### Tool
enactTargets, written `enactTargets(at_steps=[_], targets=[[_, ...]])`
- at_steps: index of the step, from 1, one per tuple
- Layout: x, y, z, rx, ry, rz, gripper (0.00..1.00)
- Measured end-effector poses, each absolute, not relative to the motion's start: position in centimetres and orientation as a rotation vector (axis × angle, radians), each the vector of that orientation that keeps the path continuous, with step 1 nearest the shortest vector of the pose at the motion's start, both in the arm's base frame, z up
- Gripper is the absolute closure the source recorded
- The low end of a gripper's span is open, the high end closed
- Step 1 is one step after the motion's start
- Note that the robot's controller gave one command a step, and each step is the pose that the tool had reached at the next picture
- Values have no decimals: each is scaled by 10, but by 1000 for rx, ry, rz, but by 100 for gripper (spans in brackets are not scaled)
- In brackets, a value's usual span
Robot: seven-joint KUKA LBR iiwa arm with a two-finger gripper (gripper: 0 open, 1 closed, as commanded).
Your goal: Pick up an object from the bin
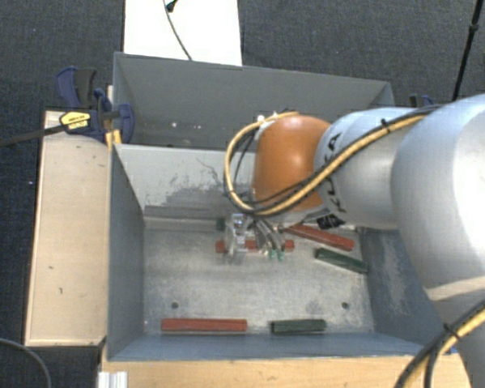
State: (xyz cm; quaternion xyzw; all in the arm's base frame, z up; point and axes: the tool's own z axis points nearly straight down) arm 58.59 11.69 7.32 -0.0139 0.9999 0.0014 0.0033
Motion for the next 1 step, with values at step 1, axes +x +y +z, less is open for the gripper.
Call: enactTargets(at_steps=[1], targets=[[585,117,72,-40,3137,4,0]])
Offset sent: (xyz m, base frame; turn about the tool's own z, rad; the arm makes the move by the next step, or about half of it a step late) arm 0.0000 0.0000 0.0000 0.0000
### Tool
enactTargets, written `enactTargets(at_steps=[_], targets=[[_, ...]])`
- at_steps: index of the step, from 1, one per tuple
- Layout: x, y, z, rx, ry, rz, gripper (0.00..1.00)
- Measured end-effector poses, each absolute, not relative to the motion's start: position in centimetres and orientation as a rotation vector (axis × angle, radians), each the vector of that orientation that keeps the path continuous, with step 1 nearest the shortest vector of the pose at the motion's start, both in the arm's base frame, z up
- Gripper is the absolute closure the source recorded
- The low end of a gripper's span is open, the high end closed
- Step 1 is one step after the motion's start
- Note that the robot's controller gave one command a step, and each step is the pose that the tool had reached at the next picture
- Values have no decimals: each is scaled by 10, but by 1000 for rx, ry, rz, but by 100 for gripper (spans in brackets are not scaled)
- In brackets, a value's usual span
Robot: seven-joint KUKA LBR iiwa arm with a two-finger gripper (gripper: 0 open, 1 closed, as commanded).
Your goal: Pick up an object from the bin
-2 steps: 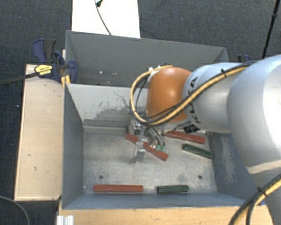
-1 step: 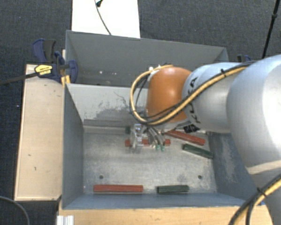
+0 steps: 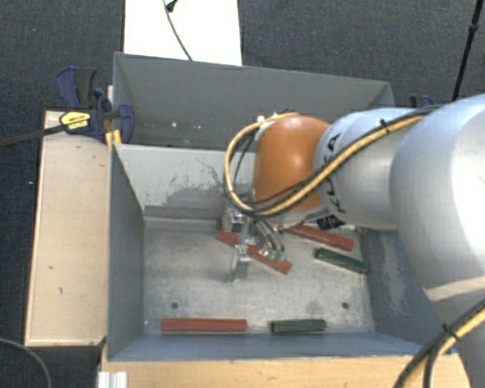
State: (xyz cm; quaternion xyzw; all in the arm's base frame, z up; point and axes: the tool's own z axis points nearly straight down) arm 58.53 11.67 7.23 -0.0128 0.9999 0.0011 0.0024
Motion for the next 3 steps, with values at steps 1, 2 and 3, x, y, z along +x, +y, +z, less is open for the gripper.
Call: enactTargets(at_steps=[1,2,3], targets=[[576,94,71,-124,3137,0,0],[577,95,72,-119,3134,2,100],[573,63,127,-755,3042,-2,100]])
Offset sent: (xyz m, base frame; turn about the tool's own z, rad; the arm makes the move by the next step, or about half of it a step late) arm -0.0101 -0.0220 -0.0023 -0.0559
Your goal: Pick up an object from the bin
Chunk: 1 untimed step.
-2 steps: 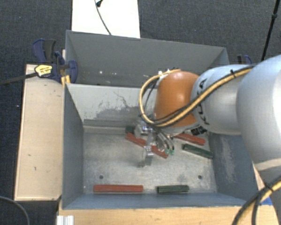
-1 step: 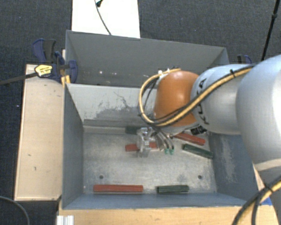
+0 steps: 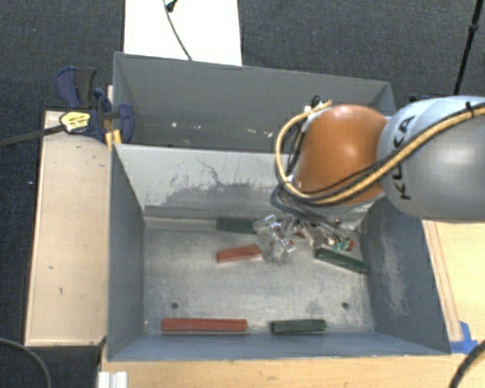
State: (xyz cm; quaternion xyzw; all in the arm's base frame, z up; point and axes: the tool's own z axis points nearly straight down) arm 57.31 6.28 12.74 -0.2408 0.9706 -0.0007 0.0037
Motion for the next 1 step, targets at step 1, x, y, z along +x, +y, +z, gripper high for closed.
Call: enactTargets(at_steps=[1], targets=[[572,65,126,-752,3046,2,0]])
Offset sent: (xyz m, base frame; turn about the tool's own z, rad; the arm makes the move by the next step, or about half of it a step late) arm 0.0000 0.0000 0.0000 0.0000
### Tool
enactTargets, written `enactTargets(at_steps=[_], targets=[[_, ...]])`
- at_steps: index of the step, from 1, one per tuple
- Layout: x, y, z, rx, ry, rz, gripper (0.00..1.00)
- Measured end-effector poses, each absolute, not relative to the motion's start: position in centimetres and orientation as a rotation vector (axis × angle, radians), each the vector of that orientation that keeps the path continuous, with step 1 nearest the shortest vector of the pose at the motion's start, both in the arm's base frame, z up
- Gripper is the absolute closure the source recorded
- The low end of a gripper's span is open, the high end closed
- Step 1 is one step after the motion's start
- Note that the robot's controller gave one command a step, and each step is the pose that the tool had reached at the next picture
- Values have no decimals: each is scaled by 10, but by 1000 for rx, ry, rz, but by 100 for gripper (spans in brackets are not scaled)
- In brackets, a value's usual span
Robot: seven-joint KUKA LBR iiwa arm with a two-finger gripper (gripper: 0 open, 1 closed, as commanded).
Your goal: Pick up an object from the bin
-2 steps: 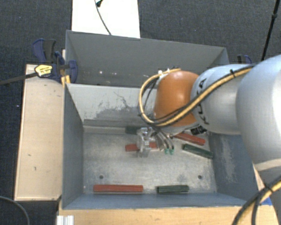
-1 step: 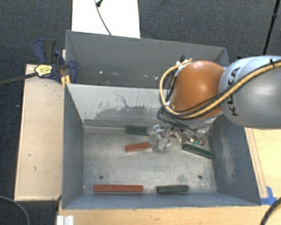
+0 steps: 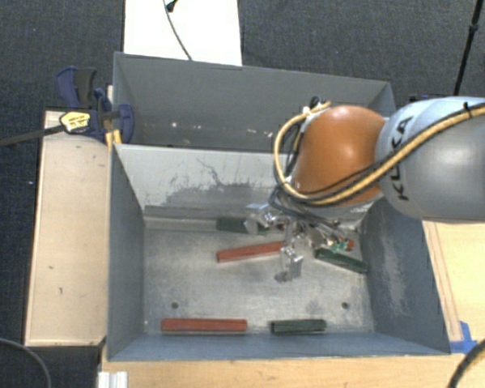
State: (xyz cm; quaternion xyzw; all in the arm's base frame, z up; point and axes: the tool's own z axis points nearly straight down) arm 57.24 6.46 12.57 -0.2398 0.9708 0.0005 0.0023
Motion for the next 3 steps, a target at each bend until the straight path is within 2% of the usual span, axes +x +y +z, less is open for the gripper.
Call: enactTargets(at_steps=[1,2,3], targets=[[590,78,69,-972,2988,2,0],[591,77,71,-962,2989,1,100],[587,45,206,-1094,2935,-5,100]])
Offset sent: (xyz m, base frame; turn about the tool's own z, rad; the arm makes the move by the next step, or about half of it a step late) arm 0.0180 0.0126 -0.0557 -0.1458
